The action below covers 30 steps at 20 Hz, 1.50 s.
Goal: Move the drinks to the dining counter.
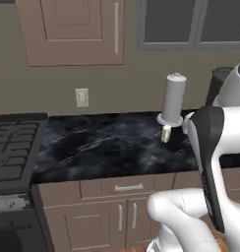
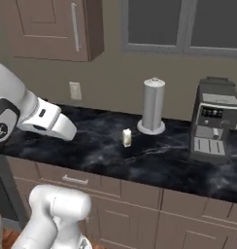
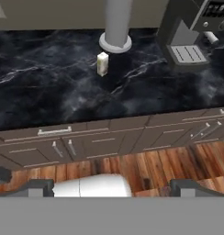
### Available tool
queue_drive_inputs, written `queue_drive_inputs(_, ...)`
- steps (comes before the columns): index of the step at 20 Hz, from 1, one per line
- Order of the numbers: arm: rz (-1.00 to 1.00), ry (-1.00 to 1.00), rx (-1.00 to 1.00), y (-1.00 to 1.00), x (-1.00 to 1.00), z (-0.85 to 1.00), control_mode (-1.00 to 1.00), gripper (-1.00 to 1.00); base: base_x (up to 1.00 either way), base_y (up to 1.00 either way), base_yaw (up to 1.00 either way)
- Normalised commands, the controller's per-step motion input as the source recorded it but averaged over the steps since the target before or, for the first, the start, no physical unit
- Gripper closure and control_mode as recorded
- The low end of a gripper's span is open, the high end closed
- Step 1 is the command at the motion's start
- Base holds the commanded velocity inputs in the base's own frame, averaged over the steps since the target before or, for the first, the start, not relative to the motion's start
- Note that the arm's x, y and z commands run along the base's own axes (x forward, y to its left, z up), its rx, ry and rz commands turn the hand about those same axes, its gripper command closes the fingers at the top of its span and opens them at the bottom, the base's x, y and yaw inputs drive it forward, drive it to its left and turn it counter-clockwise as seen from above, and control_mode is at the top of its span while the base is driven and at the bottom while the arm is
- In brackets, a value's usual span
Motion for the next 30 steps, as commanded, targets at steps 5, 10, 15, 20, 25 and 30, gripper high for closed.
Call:
queue_drive_inputs(5,0.0,0.0,0.0,0.0,0.0,0.0,1.0,-1.0,0.8,0.34,-0.5)
queue_drive_inputs(10,0.0,0.0,0.0,0.0,0.0,0.0,1.0,-1.0,1.0,0.62,-0.29)
queue_drive_inputs(15,0.0,0.0,0.0,0.0,0.0,0.0,1.0,-1.0,0.97,0.24,-0.07)
queue_drive_inputs(20,0.0,0.0,0.0,0.0,0.0,0.0,1.0,-1.0,0.92,-0.19,0.08)
queue_drive_inputs(25,0.0,0.0,0.0,0.0,0.0,0.0,1.0,-1.0,0.86,-0.52,0.42)
queue_drive_inputs(30,0.0,0.0,0.0,0.0,0.0,0.0,1.0,-1.0,0.71,-0.63,0.29)
